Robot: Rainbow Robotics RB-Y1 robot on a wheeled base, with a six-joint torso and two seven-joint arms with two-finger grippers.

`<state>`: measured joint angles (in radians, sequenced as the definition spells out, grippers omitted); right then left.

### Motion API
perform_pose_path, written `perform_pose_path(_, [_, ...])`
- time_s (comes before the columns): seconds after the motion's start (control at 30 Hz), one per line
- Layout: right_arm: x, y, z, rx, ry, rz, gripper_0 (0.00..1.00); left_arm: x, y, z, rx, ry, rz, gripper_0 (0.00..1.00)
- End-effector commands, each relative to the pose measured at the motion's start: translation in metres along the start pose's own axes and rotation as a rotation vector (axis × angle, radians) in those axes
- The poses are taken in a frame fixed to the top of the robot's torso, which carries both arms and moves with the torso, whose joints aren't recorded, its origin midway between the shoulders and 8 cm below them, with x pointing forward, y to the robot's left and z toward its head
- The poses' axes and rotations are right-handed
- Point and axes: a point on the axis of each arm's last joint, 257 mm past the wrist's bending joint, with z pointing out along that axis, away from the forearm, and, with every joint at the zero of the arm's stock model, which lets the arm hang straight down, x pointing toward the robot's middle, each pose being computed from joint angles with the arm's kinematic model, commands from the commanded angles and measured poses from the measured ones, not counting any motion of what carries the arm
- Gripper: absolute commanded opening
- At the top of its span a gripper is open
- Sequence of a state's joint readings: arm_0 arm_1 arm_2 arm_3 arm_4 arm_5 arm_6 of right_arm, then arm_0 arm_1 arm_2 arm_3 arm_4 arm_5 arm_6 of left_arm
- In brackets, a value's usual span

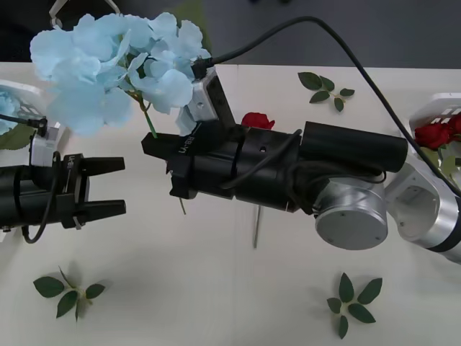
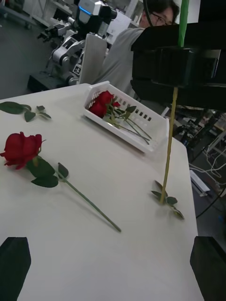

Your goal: Put the red flowers into the right box and the blue flowers into the left box

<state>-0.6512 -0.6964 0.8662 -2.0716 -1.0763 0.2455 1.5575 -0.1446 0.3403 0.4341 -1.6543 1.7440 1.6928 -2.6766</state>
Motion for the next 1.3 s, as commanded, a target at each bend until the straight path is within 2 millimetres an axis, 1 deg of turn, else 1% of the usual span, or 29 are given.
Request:
perform_pose_path(0.03, [-0.018, 0.006, 0.015, -0.015, -0.045, -0.077, 0.0, -0.009, -0.005, 0.013, 0.025, -0.011, 0.055, 1.0])
perform_pose_path(0.17, [-0.018, 0.003, 0.02, -0.012, -0.045, -0.08, 0.0, -0.007, -0.01, 0.023, 0.045, -0.021, 0.046, 1.0])
perform_pose_path(0.27, [-0.015, 0.006, 0.022, -0.019, -0.04, -0.075, 0.0, -0.006, -0.012, 0.031, 0.055, -0.027, 0.039, 1.0])
perform_pose_path(0.5, [-0.015, 0.01, 0.024, -0.03, -0.041, -0.063, 0.0, -0.005, -0.016, 0.045, 0.069, -0.045, 0.027, 1.0])
perform_pose_path(0.87, [-0.015, 0.01, 0.024, -0.03, -0.041, -0.063, 0.0, -0.006, -0.02, 0.068, 0.084, -0.057, 0.02, 1.0])
perform_pose_path(1.13, [-0.015, 0.01, 0.024, -0.03, -0.041, -0.063, 0.0, -0.008, -0.019, 0.082, 0.096, -0.04, 0.038, 1.0])
perform_pose_path(1.3, [-0.015, 0.01, 0.024, -0.03, -0.041, -0.063, 0.0, -0.01, -0.02, 0.087, 0.104, -0.037, 0.045, 1.0])
